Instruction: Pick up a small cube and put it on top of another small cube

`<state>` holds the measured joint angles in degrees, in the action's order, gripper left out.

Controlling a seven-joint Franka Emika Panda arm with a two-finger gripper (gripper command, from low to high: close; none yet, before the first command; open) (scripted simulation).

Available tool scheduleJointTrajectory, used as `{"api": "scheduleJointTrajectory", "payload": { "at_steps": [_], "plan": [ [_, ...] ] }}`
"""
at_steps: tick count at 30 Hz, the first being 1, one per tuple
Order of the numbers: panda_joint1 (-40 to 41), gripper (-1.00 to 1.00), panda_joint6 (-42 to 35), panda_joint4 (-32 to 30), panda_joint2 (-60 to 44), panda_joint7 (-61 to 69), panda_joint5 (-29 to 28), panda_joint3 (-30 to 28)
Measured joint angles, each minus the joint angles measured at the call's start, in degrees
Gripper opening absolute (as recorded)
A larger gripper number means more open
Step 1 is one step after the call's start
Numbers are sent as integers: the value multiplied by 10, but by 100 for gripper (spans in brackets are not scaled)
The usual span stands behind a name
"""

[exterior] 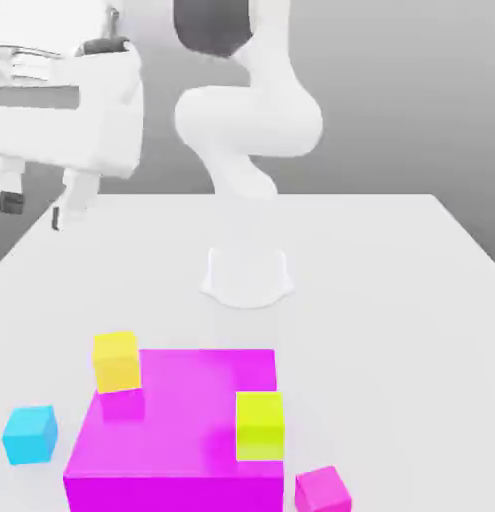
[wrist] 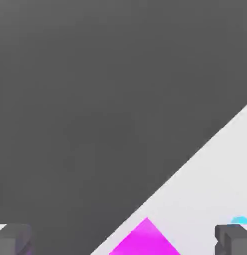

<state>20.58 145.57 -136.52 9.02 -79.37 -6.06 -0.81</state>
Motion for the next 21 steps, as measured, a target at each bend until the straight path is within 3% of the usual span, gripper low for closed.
{"api": "scheduleJointTrajectory", "payload": {
  "at_steps": [6, 11, 16, 17, 21],
  "plan": [
    [57, 0, 48, -17, -124, -84, 20, -26],
    [86, 0, 89, -30, -226, -126, 77, -38],
    [103, 0, 164, -16, -329, -120, 105, -25],
    [105, -100, 175, -13, -343, -119, 107, -23],
    [105, -100, 176, -13, -343, -120, 106, -23]
  ]
}}
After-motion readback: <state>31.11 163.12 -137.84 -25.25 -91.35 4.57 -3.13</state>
